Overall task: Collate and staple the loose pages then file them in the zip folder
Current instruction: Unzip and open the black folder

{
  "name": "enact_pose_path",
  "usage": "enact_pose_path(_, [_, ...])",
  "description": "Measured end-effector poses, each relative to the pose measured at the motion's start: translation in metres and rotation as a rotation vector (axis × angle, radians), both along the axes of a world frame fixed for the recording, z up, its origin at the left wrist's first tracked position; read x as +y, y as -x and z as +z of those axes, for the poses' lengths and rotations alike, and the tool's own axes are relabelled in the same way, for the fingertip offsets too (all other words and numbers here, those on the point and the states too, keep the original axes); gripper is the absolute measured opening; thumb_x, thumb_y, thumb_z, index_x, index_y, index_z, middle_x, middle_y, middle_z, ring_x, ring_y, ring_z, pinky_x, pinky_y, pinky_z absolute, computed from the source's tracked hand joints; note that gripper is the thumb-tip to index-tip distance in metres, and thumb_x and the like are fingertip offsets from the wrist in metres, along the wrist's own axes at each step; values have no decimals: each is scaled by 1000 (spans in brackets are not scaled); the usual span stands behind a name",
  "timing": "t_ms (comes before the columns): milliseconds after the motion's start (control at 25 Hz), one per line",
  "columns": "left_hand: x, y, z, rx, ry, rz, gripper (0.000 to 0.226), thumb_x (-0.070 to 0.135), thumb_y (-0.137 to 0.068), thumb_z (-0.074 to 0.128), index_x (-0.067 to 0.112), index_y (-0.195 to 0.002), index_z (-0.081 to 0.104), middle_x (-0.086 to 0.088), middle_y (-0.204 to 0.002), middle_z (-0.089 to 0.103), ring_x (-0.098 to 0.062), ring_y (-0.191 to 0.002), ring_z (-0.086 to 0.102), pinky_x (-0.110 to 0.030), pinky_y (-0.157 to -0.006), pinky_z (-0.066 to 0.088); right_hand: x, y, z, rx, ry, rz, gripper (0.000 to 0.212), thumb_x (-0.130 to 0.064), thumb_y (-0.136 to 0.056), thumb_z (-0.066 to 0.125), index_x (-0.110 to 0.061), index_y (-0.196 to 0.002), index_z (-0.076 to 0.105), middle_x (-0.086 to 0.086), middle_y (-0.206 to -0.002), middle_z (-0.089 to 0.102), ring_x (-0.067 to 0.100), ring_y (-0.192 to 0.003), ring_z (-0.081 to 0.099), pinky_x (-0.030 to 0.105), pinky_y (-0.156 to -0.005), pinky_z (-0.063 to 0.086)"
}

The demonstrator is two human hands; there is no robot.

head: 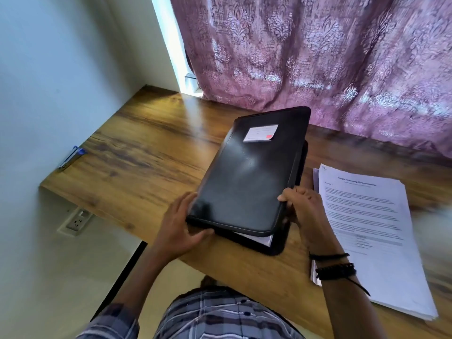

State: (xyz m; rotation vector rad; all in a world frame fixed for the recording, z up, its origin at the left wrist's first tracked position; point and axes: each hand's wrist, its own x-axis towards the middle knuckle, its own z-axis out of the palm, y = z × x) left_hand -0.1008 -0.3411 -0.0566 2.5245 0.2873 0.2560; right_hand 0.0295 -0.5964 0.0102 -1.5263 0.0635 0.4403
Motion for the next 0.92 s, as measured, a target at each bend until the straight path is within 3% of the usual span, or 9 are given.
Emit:
enact_pose_path(120, [-11,-20,14,-122,64,-111,75,34,-72,69,22,-141,43,5,-142,50,-10,-124,53,-26,-93,50,18,-4,15,-25,-302,136,30,-23,-90,60,0,-70,57,25,-77,63,30,-70,61,36,-65,55])
enact_pose_path(200, [-11,-24,12,-257,112,-58,57,23,-79,65,18,-134,52,6,-130,61,-1,-112,61,-18,-83,53,36,-11,16,19,-366,126,33,-27,-100,51,-3,-80,63,16,-86,72,27,-78,69,36,-74,58])
enact_pose_path(280, [-6,-22,13,-365,265,146,43,41,-89,58,5,-112,63,7,-89,70,10,-76,62,-7,-62,46,56,-15,3,-48,-244,96,28,-27,-101,50,-5,-98,67,13,-98,74,25,-94,70,41,-86,56])
enact_pose_path(360, [2,-23,21,-433,447,384,50,52,-94,48,5,-79,57,8,-57,51,4,-48,48,-8,-46,33,72,-17,-25,-243,43,109,18,-27,-97,59,-14,-107,67,4,-110,72,17,-106,65,43,-94,52])
enact_pose_path(480, [33,-25,28,-461,635,585,28,33,-97,47,7,-100,59,4,-86,64,8,-76,62,-7,-65,46,88,-13,-71,-419,434,228,45,-37,-93,63,-24,-135,53,-5,-146,49,14,-140,39,33,-112,36])
enact_pose_path(560, [61,-26,15,-385,703,714,40,37,-97,50,8,-125,55,2,-110,65,-7,-105,63,-19,-85,49,96,-10,-93,-476,587,260,62,-42,-95,58,-25,-150,34,-3,-162,23,15,-151,13,35,-123,14])
enact_pose_path(680, [85,-24,-6,-205,733,934,49,36,-93,60,3,-128,47,-7,-113,61,-27,-108,60,-34,-87,49,96,-7,-121,-586,839,271,72,-62,-95,31,-25,-156,20,-1,-165,9,17,-153,2,38,-124,0])
enact_pose_path(800, [84,-27,-9,-8,370,1055,81,25,-84,73,3,-145,24,-20,-145,38,-37,-129,40,-49,-104,39,93,-7,-130,-675,1026,303,78,-66,-91,12,-23,-156,19,1,-165,9,17,-152,2,42,-123,-3])
enact_pose_path(920, [77,-46,-15,-84,-25,622,81,30,-85,67,8,-150,23,-16,-157,23,-35,-144,18,-50,-115,21,94,-5,-128,-681,1147,299,73,-65,-93,14,-27,-156,19,-2,-164,11,17,-152,2,54,-119,-11])
